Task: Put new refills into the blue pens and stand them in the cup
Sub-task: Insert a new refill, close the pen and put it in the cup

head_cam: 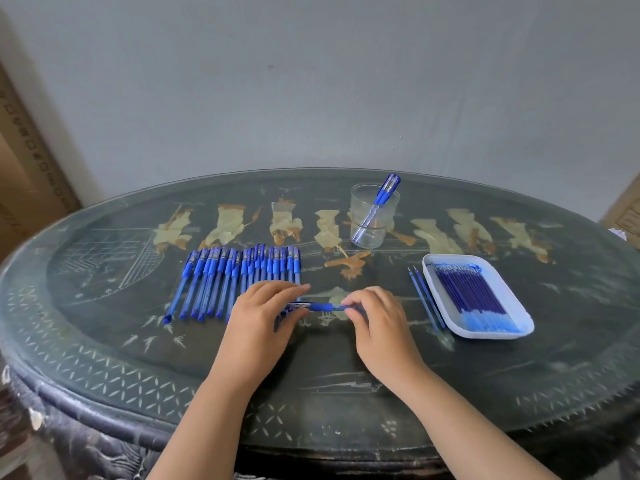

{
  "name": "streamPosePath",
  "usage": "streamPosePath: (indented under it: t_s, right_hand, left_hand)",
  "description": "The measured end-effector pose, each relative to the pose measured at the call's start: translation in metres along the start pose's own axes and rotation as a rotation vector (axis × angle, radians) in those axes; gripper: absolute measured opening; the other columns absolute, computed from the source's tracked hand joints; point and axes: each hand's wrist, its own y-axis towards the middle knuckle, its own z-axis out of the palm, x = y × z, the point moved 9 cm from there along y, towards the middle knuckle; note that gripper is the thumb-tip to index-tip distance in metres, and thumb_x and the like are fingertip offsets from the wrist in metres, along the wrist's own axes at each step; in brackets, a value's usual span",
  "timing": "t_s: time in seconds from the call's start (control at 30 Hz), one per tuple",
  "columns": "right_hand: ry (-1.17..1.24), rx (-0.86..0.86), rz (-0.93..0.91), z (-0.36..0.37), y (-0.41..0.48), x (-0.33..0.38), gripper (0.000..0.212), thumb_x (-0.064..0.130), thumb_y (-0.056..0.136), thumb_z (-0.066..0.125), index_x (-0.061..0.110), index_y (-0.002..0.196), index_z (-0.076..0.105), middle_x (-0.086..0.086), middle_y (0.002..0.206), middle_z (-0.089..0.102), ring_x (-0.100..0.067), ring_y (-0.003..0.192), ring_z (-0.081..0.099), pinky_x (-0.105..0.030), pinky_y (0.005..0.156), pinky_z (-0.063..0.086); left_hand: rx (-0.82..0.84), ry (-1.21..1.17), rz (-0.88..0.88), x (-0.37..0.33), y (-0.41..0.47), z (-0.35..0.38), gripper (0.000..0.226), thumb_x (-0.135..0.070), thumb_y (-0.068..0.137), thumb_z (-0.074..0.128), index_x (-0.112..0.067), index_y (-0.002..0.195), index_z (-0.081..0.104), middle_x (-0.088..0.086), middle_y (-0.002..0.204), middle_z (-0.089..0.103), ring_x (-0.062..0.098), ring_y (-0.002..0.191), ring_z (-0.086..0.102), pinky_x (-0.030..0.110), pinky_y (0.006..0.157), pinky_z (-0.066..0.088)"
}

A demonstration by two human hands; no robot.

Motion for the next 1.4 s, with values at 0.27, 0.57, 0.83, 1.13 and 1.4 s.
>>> streamPosePath:
  t_s: [0.27,0.57,0.83,1.13,1.4]
  right_hand:
    - [-0.148,-0.019,-0.151,-0.006,-0.007,0.016,0.024,0.048,0.09,0.052,0.036,0.105,0.067,0.014,0.091,0.056,-0.013,0.087,0.054,-0.035,0.087,0.03]
    - [-0.137,-0.051,-0.268,-0.005,-0.005,0.025,0.024,0.034,0.093,0.05,0.031,0.099,0.073,0.014,0.083,0.061,-0.016,0.078,0.055,-0.036,0.073,0.036]
    - [-0.112,-0.049,-0.291,-0.006,-0.005,0.031,0.021,0.028,0.093,0.05,0.029,0.096,0.071,0.014,0.08,0.059,-0.016,0.076,0.053,-0.037,0.072,0.033]
    - [-0.099,-0.053,-0.326,-0.009,-0.007,0.035,0.022,0.011,0.086,0.066,0.027,0.1,0.074,0.013,0.082,0.061,-0.017,0.076,0.055,-0.037,0.073,0.035]
    - [-0.21,-0.083,-0.372,-0.013,-0.01,0.043,0.038,-0.005,0.079,0.06,0.024,0.099,0.073,0.009,0.082,0.059,-0.019,0.077,0.053,-0.029,0.076,0.025]
  left_hand:
    - [0.079,-0.113,-0.056,-0.009,-0.012,0.008,0.015,-0.014,0.089,0.069,-0.015,0.103,0.075,-0.009,0.092,0.068,0.004,0.083,0.061,0.017,0.079,0.049]
    - [0.143,-0.213,-0.097,-0.009,-0.01,0.015,0.02,-0.019,0.084,0.075,-0.015,0.103,0.075,-0.011,0.092,0.068,-0.002,0.089,0.06,0.004,0.08,0.042]
    - [0.2,-0.24,-0.153,-0.005,-0.01,0.021,0.016,-0.018,0.096,0.059,-0.011,0.092,0.073,-0.017,0.078,0.061,-0.003,0.081,0.057,0.005,0.072,0.039]
    - [0.223,-0.267,-0.203,-0.005,-0.009,0.019,0.031,-0.017,0.1,0.051,-0.018,0.07,0.06,-0.015,0.059,0.049,-0.001,0.067,0.051,0.008,0.064,0.035]
    - [0.275,-0.327,-0.289,-0.003,-0.01,0.022,0.04,-0.022,0.102,0.045,-0.021,0.062,0.051,-0.012,0.052,0.044,0.003,0.058,0.045,0.012,0.06,0.034]
